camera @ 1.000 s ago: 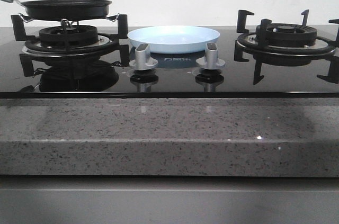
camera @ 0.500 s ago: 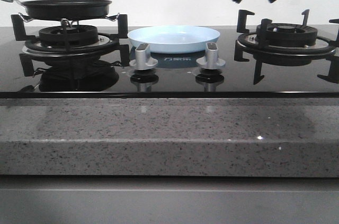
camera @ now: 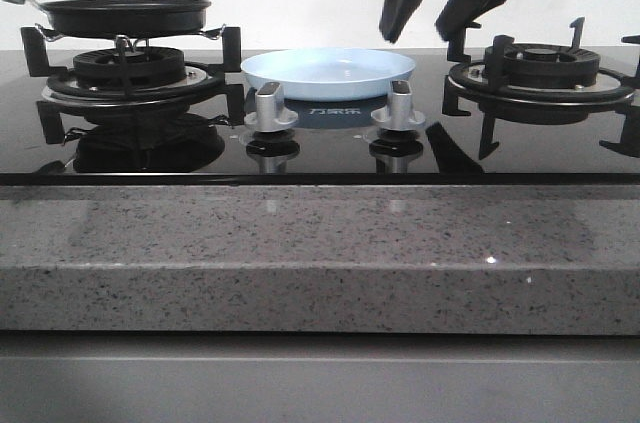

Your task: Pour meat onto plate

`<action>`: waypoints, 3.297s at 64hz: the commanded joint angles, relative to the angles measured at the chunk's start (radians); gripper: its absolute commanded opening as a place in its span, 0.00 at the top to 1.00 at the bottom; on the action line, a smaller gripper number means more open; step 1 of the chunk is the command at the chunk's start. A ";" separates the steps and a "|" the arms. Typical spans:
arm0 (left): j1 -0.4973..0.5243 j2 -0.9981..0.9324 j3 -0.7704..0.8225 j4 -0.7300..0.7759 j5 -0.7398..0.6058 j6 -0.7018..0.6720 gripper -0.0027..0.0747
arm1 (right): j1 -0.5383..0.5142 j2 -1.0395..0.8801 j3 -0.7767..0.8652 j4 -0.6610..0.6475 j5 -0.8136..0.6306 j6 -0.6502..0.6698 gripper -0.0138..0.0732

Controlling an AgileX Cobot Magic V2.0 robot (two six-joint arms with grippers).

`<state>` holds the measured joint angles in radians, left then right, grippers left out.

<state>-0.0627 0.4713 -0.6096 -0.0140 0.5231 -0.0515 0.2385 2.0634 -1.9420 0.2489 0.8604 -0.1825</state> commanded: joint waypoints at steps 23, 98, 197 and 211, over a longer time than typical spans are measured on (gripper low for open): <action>0.002 0.011 -0.027 -0.005 -0.083 -0.004 0.33 | -0.001 0.097 -0.203 0.016 0.059 -0.012 0.25; 0.002 0.011 -0.027 0.001 -0.104 -0.004 0.33 | 0.002 -0.097 -0.162 0.052 0.040 0.005 0.92; 0.002 0.153 -0.158 0.072 0.079 -0.004 0.22 | 0.062 -0.509 0.642 0.259 -0.269 -0.185 0.92; 0.031 0.431 -0.338 0.123 0.196 -0.004 0.22 | 0.062 -0.509 0.642 0.259 -0.269 -0.185 0.92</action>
<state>-0.0528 0.8081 -0.8573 0.0951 0.7386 -0.0515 0.3014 1.6055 -1.2766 0.4780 0.6382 -0.3578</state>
